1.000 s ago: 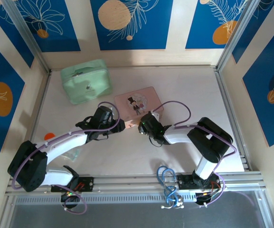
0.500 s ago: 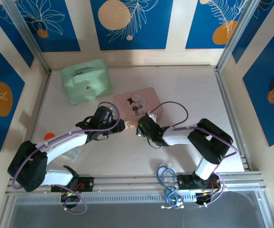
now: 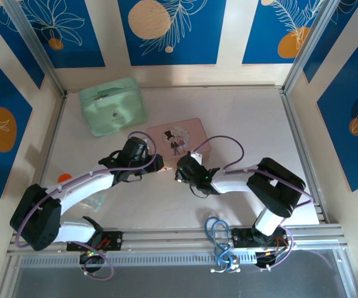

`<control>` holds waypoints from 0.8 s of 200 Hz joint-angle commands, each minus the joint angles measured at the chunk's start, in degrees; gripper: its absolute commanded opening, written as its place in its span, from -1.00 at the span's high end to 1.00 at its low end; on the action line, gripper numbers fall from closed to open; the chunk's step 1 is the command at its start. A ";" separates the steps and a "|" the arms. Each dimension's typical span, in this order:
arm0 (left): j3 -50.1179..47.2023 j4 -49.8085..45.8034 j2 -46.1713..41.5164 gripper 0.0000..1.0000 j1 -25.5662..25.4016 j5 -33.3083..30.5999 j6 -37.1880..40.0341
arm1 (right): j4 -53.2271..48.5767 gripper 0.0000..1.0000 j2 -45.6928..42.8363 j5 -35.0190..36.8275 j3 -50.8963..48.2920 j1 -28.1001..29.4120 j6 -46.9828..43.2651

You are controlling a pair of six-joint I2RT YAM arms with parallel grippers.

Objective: Unlock the padlock with the key

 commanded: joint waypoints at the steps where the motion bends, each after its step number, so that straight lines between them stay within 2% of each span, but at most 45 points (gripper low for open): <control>1: 1.97 -2.86 -0.96 -0.05 -0.28 -1.50 0.56 | 1.31 1.00 -2.30 -0.18 -0.31 2.08 3.01; 80: 2.39 -5.24 -2.24 -0.18 -2.99 -9.00 0.00 | 3.31 1.00 -3.26 0.29 -2.09 3.26 5.22; 113: 1.29 -5.63 -6.19 -0.46 -2.99 -12.54 -0.76 | 3.73 1.00 -3.75 0.98 -2.32 3.67 4.72; 130: 1.51 -5.95 -5.73 -0.46 -2.99 -12.76 -0.69 | 5.15 1.00 -3.97 1.07 -3.04 3.74 4.43; 160: 0.92 -4.79 -3.24 -0.31 -2.99 -11.31 -1.51 | 7.62 1.00 -4.71 0.82 -4.57 3.65 3.77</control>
